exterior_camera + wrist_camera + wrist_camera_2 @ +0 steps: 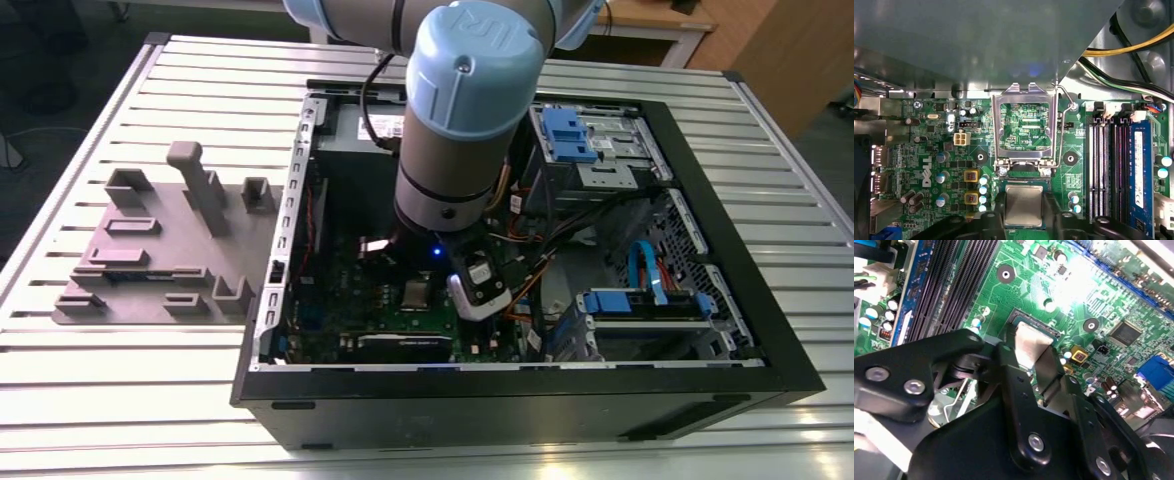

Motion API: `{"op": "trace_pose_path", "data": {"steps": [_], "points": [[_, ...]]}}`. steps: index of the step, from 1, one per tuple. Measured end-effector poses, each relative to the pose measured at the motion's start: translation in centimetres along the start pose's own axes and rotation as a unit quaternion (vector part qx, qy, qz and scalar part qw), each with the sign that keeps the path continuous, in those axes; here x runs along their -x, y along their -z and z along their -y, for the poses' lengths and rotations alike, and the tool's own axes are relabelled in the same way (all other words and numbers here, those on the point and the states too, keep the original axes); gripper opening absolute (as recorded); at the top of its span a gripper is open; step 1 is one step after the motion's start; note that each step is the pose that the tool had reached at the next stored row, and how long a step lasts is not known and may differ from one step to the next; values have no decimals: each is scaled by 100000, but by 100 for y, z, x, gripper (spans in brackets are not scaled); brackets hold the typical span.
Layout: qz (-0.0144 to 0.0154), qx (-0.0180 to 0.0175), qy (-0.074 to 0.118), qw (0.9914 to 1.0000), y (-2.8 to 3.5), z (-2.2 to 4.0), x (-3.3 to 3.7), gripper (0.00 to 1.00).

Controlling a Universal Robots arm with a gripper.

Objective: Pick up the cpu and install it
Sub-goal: 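Place the cpu into insertion slot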

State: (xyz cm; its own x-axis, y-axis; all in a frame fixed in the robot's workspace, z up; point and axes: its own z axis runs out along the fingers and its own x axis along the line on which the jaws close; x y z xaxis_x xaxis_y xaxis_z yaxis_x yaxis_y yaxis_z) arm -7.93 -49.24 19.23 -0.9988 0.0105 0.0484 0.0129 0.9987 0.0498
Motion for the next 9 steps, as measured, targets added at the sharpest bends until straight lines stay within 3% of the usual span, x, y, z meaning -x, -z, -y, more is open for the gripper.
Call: {"op": "trace_pose_path", "data": {"steps": [1,9], "points": [[7,27,1,100000,-1,0,1,39],[-2,38,499,99999,6,-1,2,39]]}}
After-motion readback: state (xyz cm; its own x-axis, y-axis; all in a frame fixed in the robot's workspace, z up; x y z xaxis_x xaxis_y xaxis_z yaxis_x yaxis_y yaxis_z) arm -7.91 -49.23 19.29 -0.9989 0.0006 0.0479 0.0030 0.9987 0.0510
